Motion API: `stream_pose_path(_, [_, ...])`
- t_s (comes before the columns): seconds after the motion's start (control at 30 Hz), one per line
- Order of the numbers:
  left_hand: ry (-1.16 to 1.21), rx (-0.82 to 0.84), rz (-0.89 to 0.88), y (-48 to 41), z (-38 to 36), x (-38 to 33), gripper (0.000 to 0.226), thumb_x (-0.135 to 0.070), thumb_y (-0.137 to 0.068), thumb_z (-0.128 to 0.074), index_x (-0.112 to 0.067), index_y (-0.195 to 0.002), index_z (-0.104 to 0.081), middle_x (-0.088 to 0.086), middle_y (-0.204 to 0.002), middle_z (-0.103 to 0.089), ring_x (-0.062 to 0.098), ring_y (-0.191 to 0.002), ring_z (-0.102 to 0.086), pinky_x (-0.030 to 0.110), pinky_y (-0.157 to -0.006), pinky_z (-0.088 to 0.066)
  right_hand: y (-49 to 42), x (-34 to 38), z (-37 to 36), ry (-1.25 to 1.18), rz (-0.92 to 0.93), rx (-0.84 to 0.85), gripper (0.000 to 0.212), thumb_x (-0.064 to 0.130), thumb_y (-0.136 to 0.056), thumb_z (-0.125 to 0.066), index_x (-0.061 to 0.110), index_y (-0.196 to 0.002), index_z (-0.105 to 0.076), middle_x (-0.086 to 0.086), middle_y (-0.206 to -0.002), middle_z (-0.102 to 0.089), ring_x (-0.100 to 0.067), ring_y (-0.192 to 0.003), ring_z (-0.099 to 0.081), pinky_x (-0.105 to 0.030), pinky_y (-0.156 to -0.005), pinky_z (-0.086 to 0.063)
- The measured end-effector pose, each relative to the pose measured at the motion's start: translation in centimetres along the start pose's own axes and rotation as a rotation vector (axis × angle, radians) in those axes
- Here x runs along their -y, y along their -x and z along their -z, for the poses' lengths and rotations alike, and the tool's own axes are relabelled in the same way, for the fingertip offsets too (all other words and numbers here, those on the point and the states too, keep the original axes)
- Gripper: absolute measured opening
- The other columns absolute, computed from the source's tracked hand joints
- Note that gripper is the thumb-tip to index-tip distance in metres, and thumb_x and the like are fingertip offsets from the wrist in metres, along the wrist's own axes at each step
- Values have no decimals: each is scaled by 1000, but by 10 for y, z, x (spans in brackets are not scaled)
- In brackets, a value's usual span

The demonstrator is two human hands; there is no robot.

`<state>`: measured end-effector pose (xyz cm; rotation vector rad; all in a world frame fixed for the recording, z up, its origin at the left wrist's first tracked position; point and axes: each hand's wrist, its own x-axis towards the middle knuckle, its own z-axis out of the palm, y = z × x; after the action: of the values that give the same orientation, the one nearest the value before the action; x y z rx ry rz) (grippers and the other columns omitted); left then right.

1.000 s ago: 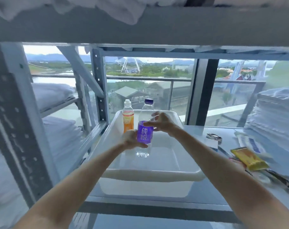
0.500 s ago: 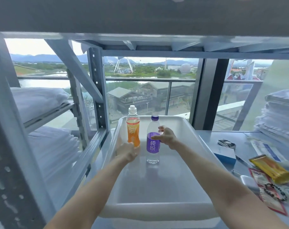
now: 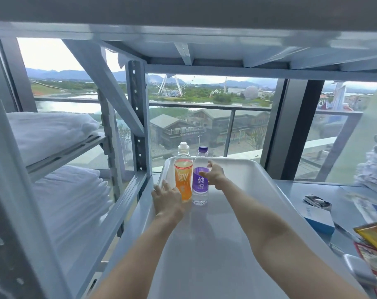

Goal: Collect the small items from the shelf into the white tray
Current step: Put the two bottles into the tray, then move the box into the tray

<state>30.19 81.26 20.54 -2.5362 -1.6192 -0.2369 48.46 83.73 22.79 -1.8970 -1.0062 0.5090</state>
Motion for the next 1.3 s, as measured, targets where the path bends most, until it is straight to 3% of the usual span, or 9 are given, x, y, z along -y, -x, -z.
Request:
stream_pose_path(0.37, [9, 12, 1, -3, -1, -1, 50, -16, -86, -52, -11, -135, -42, 20, -155, -13, 47, -138, -13, 49, -116, -14, -26, -9, -8, 5, 56, -111, 72, 21, -85, -67, 12, -146, -29, -14, -139, -49, -30, -125, -49, -38, -104, -41])
stream_pose_path(0.6, [98, 34, -23, -6, 3, 6, 47, -20, -86, -50, -15, -132, -46, 16, -156, -12, 40, -142, -3, 45, -117, -3, -1, -8, 13, 151, 123, 42, 85, 19, -80, -73, 5, -147, -22, -15, -149, -36, -30, -135, -38, -35, -109, -34])
stream_pose_path(0.73, [186, -45, -209, -3, 7, -4, 44, -25, -85, -52, -16, -128, -51, 13, -151, -27, 35, -141, -14, 41, -116, -10, 31, -12, 86, 282, 266, 43, 66, 12, -81, -71, 7, -140, -40, -12, -139, -50, -25, -126, -51, -20, -100, -41])
stream_pose_path(0.83, [313, -60, -387, 0, 14, -37, 47, -22, -85, -56, -15, -130, -51, 10, -148, -36, 29, -139, -24, 34, -114, -19, 55, -32, 158, 262, 278, -76, 50, 4, -81, -70, 2, -128, -53, -14, -128, -59, -26, -117, -59, -28, -98, -46])
stream_pose_path(0.97, [478, -66, -647, 13, 26, -107, 49, -25, -87, -58, -14, -134, -47, 7, -149, -36, 23, -138, -28, 33, -114, -24, 88, -80, 238, 329, 149, -196, 37, 2, -80, -68, 3, -117, -62, -13, -120, -64, -25, -109, -63, -25, -91, -46])
stream_pose_path(1.17, [580, -50, -902, 50, 25, -200, 45, -40, -95, -43, -19, -135, -46, -1, -148, -38, 14, -139, -28, 33, -115, -24, 126, -160, 295, 404, -90, -109, 37, 10, -80, -70, 3, -116, -64, -12, -118, -66, -25, -111, -62, -26, -92, -44])
stream_pose_path(1.3, [548, 5, -955, 58, 15, -226, 36, -36, -99, -37, -21, -119, -62, -5, -138, -50, 12, -141, -24, 29, -115, -18, 132, -199, 309, 458, -137, 0, 45, 17, -80, -71, 9, -122, -59, -9, -130, -58, -22, -122, -53, -28, -101, -38])
